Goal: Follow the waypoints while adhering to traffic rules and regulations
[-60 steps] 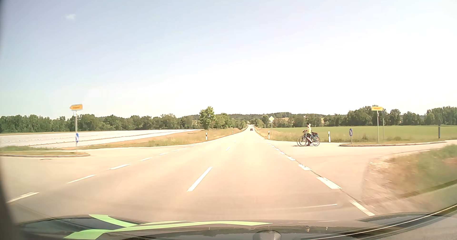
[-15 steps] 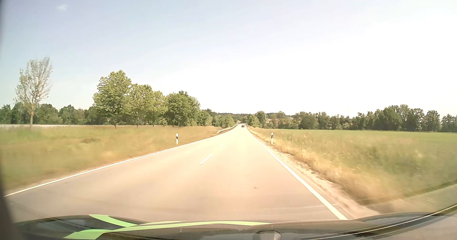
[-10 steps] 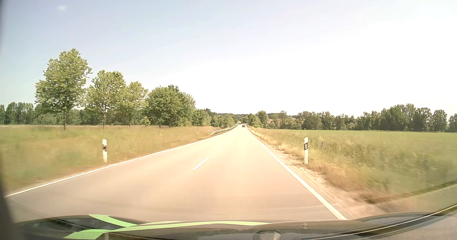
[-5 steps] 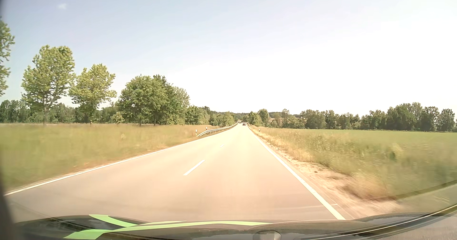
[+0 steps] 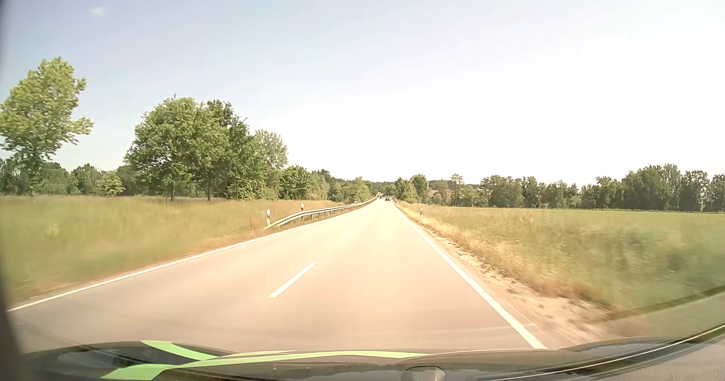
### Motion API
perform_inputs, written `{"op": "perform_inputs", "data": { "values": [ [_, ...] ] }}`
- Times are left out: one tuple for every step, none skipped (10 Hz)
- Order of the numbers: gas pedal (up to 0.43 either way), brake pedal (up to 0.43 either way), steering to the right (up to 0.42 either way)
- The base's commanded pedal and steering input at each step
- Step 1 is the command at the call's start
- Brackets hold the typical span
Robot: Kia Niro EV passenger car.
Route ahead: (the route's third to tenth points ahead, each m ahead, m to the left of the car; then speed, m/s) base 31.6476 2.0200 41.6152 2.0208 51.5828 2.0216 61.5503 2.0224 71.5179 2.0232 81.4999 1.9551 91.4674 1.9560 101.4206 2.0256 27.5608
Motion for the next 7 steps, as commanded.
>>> {"op": "perform_inputs", "data": {
  "values": [
    [0.248,0.0,0.0],
    [0.248,0.0,0.0],
    [0.24,0.0,0.0],
    [0.169,0.0,0.0],
    [0.138,0.0,0.0],
    [0.138,0.0,-0.002],
    [0.138,0.0,-0.002]
  ]
}}
